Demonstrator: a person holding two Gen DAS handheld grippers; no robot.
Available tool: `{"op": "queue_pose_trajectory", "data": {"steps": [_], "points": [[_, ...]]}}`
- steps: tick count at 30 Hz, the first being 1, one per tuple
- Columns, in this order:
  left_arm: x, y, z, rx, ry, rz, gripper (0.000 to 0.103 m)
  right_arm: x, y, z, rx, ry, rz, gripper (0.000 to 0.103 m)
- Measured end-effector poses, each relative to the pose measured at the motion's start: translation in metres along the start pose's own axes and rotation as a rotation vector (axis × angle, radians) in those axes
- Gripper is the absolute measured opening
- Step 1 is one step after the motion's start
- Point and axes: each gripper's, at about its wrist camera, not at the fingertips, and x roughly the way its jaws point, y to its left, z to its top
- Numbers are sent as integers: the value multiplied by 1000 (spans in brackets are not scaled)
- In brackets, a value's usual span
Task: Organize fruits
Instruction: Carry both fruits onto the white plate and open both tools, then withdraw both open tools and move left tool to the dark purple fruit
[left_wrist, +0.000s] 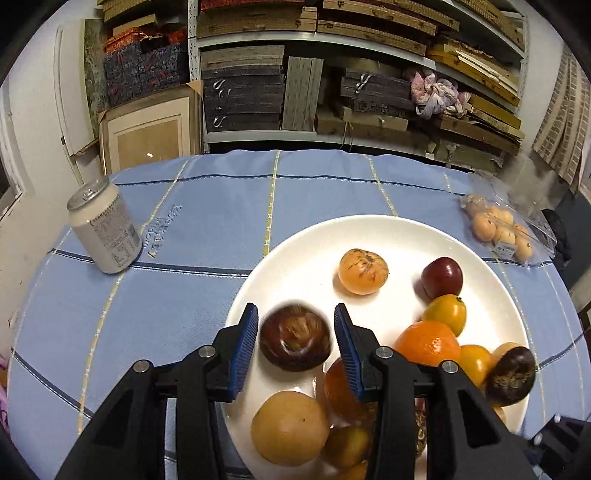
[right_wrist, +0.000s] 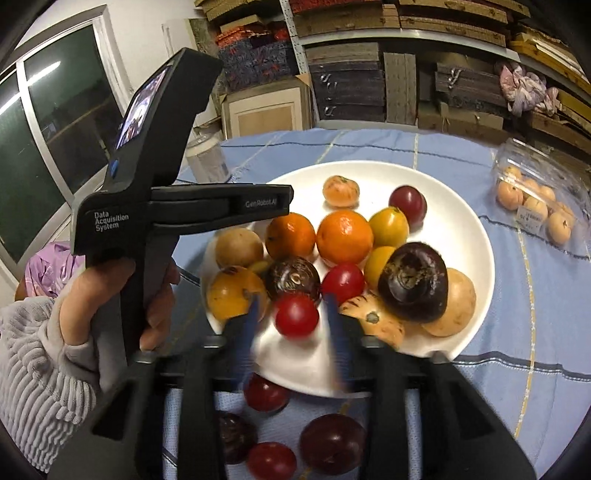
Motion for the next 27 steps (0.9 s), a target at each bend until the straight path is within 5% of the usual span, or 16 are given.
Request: {"op": "queue_pose_trajectory", "data": {"steps": [2,7,9,12,15,19,27], "points": [[-5,1,-3,-7,-13,0,59,-3,2,1,-11,-14,-14,59],[-61,13,-17,-15,-98,32,69,-50,-4,5,49,-128,3,64],[-95,22,-32,-49,-145,35,77,-86,-12,-2,106,-218,4,86],[-137,27,-66,-106,-206,28,92,-119,-28,-27,203,-306,12,95],[-157,14,-109,-103,-221,37,95,-125,-47,-62,283,-282,5,95],[-159,-28,-150,35,-200,83,95,-112,-70,-105,388,-181,-22,95],[-147,-61,-167,167,-199,143,95,-123,-85,-111,481,-200,53,95]]}}
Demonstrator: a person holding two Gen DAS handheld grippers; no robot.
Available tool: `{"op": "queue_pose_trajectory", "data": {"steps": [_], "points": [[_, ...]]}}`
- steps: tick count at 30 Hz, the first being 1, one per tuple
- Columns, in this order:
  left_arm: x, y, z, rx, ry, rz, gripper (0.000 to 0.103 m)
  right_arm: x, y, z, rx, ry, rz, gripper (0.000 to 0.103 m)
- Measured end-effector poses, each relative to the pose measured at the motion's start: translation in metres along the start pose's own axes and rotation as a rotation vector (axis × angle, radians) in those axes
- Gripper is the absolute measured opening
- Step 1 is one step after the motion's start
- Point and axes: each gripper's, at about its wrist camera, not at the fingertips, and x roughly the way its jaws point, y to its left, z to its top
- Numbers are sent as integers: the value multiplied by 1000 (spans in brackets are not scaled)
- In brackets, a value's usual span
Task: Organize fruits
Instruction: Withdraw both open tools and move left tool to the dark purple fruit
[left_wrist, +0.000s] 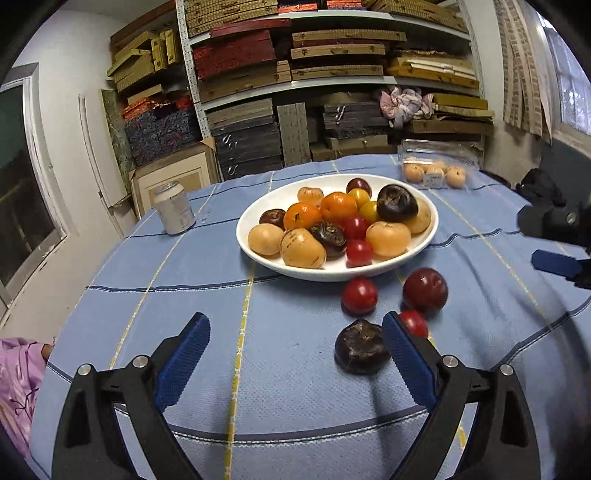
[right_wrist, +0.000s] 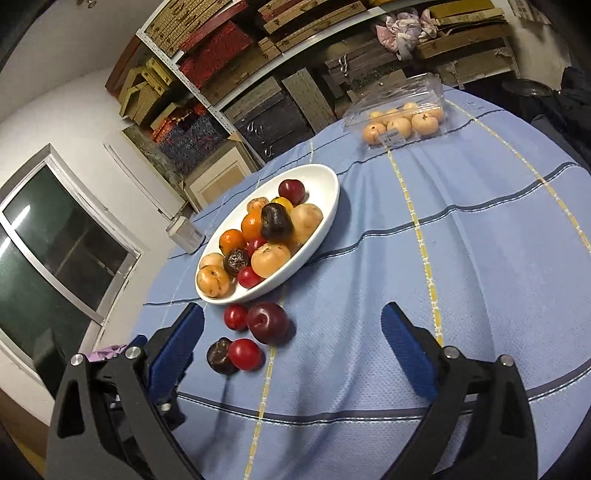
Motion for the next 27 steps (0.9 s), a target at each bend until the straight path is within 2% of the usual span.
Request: {"op": "queue_pose_trajectory", "data": {"steps": [9,23,27], "points": [[13,1,-4,11,30,30,95,2,3,6,8,4,3,95],[21,5,-3,11,52,33,95,5,3,6,4,14,0,95],[29,16,-2,-35,88,22,95,7,4,4,-1,21,-3,95]]}}
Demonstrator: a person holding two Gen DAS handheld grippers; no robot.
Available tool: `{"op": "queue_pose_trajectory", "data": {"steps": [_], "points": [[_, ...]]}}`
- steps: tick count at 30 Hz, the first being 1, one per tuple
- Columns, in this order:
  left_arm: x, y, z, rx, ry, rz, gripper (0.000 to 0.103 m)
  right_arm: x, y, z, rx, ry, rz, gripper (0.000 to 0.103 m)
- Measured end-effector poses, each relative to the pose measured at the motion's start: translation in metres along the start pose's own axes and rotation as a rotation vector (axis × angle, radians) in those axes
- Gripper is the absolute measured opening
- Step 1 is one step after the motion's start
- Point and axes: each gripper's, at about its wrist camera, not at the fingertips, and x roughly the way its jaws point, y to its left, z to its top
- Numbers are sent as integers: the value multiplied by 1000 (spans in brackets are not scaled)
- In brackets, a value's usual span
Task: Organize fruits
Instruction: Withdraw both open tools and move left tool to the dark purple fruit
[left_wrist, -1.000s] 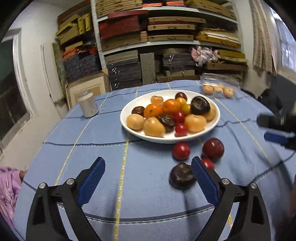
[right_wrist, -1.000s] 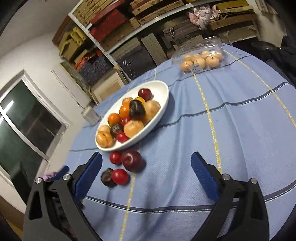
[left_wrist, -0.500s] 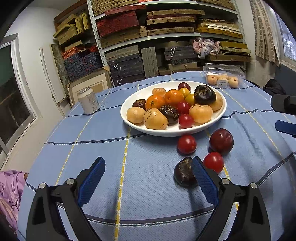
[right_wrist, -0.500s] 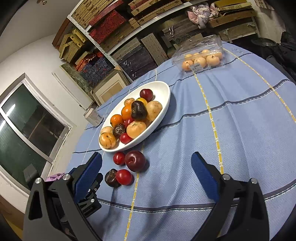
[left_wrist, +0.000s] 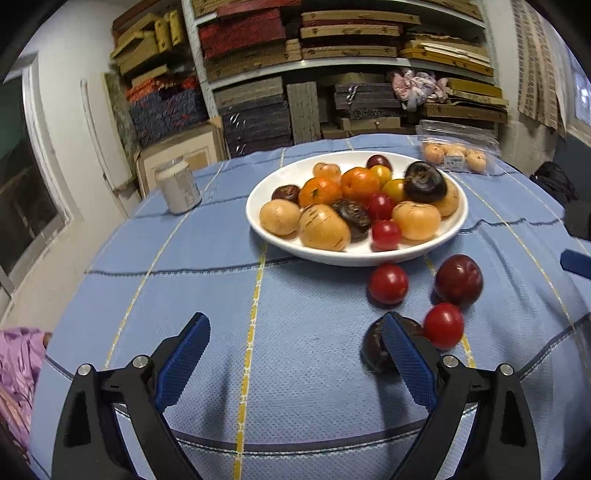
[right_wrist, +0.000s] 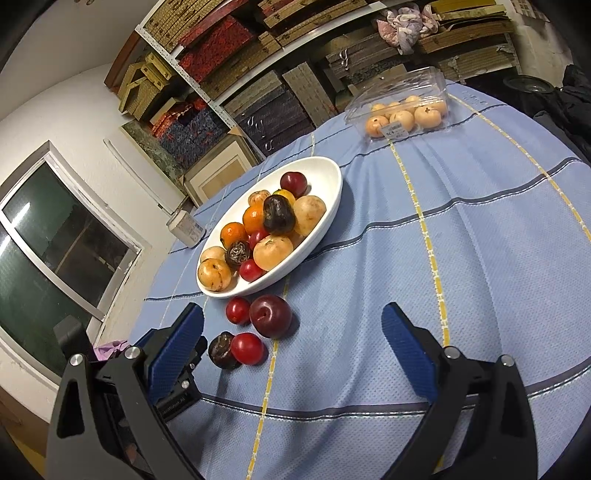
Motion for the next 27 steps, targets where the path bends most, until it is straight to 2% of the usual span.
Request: {"op": "queue_pose_trajectory", "data": {"steps": [6,9,12,15,17,19,27], "points": [[5,13,-1,-43,29,-15,95,1,1,-1,0,1,1,95],[-6,3,-4,2,-12,-61,95,1,1,-1,-3,4,2,95],[-13,-17,-7,91,-30,-68,95,1,2,-2,-6,6,7,95],[-4,-22,-7,105,11,-71,98,1,2,-1,-5,7,7,95],[4,-16,-5,68,50,-133,100,1,2,-1,-5,8,7,95],[8,-13,-4,52,62,-156,100,1,2,-2,-8,10,6,95],[7,-18,-2,92,37,-120,100,2,3,-4,-8,14,4,95]]}}
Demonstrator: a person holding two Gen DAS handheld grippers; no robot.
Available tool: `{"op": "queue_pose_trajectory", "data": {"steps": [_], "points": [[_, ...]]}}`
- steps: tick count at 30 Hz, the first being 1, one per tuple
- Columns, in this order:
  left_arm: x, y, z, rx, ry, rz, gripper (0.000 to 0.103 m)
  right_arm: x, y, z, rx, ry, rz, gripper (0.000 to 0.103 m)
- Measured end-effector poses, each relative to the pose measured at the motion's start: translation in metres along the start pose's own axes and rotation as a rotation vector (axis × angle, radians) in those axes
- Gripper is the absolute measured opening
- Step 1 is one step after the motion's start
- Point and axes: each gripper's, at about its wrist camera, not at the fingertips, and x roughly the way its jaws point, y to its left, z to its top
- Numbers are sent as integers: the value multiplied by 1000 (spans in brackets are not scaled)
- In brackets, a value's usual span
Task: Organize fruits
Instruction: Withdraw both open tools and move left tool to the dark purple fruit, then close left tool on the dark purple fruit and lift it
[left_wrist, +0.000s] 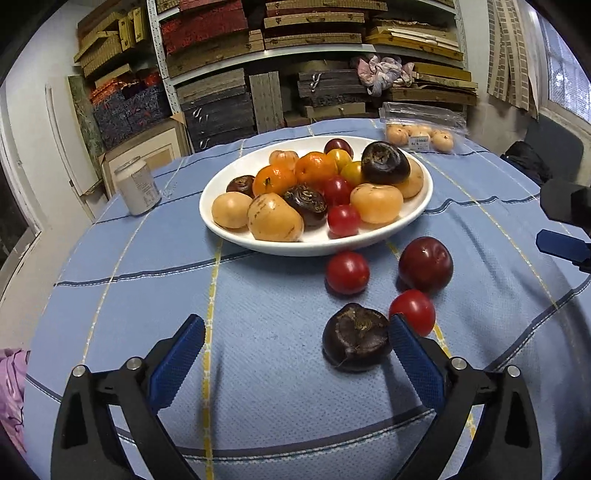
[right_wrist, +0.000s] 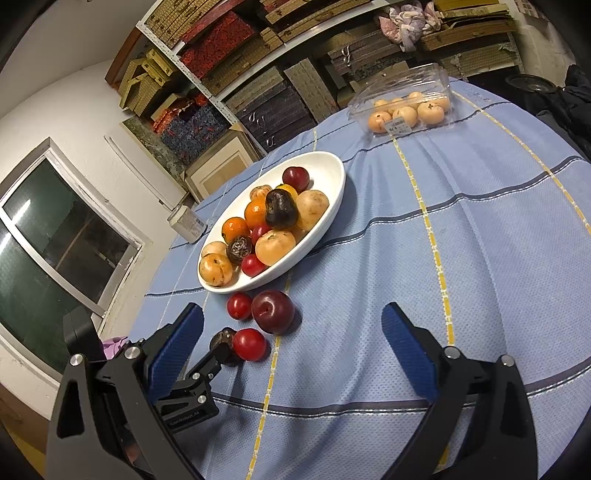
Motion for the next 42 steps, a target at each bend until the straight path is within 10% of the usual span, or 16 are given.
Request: {"op": "queue_pose_trajectory", "data": {"steps": [8,12,18,33,42], "points": [[-17,12,-15,44,-4,162,99,-1,-2,1,15,-1,14,95],[-26,12,-12,9,-44,56,99,-2,0,1,7,2,22,95],[-12,-17,-13,139,-17,84,99,-2,1,-1,9,8,18,95],[-4,15,-10,20,5,39,98,-2,5,-2,-6,17,26,95],[14,0,-1,66,47,-39,57,-1,3,-1,7,17,20,95]]}}
